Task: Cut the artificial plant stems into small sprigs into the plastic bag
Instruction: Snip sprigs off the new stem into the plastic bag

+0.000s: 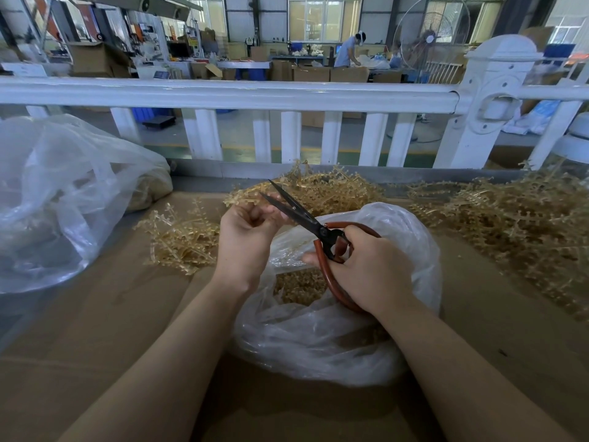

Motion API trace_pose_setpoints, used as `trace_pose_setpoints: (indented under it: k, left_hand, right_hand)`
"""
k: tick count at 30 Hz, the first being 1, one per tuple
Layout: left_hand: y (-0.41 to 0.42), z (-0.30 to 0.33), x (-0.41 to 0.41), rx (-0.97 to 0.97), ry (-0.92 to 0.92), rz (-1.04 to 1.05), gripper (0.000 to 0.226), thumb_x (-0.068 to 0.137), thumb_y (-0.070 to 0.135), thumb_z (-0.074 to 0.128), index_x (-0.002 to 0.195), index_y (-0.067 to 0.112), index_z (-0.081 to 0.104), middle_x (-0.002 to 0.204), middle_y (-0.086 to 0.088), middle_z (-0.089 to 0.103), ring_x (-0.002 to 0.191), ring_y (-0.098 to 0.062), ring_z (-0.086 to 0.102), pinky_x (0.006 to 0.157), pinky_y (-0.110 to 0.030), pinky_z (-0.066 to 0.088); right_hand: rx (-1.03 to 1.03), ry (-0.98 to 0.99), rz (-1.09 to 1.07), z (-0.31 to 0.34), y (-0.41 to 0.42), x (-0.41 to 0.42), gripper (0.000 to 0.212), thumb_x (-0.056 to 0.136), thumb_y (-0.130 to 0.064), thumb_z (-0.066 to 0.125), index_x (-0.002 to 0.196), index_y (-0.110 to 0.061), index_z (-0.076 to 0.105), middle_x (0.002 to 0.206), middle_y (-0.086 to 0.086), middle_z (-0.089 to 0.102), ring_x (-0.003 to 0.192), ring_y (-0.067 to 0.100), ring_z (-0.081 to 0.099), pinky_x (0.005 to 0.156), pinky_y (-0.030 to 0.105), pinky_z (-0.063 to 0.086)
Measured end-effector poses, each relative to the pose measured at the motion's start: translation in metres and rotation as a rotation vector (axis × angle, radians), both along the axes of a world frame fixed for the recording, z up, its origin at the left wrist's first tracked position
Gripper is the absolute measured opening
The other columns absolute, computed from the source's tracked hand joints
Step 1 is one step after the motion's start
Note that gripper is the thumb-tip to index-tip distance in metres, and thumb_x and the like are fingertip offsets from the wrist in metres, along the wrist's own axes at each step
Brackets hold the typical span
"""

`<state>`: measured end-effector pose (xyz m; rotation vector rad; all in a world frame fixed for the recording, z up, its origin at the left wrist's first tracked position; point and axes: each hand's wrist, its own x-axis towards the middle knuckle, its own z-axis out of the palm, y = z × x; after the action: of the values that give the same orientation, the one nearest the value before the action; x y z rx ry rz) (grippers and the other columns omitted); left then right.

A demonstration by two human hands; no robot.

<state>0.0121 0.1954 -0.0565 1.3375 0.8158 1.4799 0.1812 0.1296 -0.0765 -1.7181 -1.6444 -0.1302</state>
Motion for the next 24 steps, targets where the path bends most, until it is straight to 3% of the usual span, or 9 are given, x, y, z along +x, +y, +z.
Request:
trace_pose_setpoints:
  k: [6,9,12,14,19,24]
  left_hand:
    - [-0.0022,0.0023,-0.0020,-0.006,-0.017,-0.018,0.023,0.087,-0.008,0.066,0.076,0.012,0.063,0.071,0.003,0.069,0.079,-0.016,0.070,0.078,-0.024,0.055]
    - [-0.0018,0.0017,-0.0020,-0.014,-0.027,-0.027,0.020,0.087,-0.007,0.066,0.078,0.010,0.064,0.076,-0.002,0.071,0.080,-0.018,0.070,0.077,-0.024,0.055]
    - [-0.0005,0.0003,-0.0017,-0.025,-0.039,-0.044,0.005,0.088,-0.010,0.062,0.092,-0.008,0.065,0.086,-0.014,0.070,0.081,-0.021,0.069,0.078,-0.028,0.054]
    - [-0.0004,-0.0002,-0.0013,-0.026,-0.023,-0.062,0.014,0.089,-0.012,0.059,0.101,-0.017,0.062,0.090,-0.020,0.068,0.081,-0.022,0.067,0.079,-0.029,0.054]
    - [-0.0029,0.0011,-0.0014,0.001,0.018,-0.087,0.013,0.088,-0.012,0.059,0.100,-0.014,0.064,0.088,-0.021,0.066,0.079,-0.021,0.066,0.076,-0.026,0.053]
    - [-0.0048,0.0025,-0.0025,0.043,0.080,-0.069,0.016,0.086,-0.014,0.059,0.093,-0.004,0.068,0.084,-0.015,0.068,0.081,-0.024,0.065,0.078,-0.029,0.055]
  right_hand:
    - [0.006,0.010,0.017,0.0004,0.0012,0.0004,0.054,0.068,-0.089,0.051,0.066,-0.036,0.040,0.059,-0.022,0.048,0.053,-0.005,0.048,0.051,0.011,0.026]
    - [0.015,0.013,0.030,-0.0009,0.0013,0.0017,0.051,0.070,-0.085,0.056,0.069,-0.036,0.043,0.063,-0.023,0.049,0.056,-0.005,0.049,0.052,0.011,0.029]
    - [0.043,0.013,0.031,-0.0001,0.0006,0.0003,0.058,0.068,-0.091,0.045,0.073,-0.034,0.048,0.063,-0.022,0.049,0.056,-0.006,0.048,0.051,0.011,0.029]
    - [0.066,-0.001,0.026,0.0003,0.0007,-0.0002,0.061,0.069,-0.092,0.039,0.074,-0.032,0.048,0.063,-0.021,0.049,0.056,-0.005,0.047,0.050,0.011,0.029]
    - [0.049,-0.029,0.010,-0.0014,0.0027,0.0028,0.070,0.069,-0.091,0.043,0.088,-0.026,0.061,0.077,-0.016,0.060,0.064,0.001,0.053,0.054,0.012,0.036]
    - [0.019,-0.039,0.014,-0.0016,0.0039,0.0047,0.060,0.071,-0.088,0.048,0.083,-0.029,0.055,0.071,-0.020,0.053,0.063,-0.003,0.050,0.053,0.014,0.037]
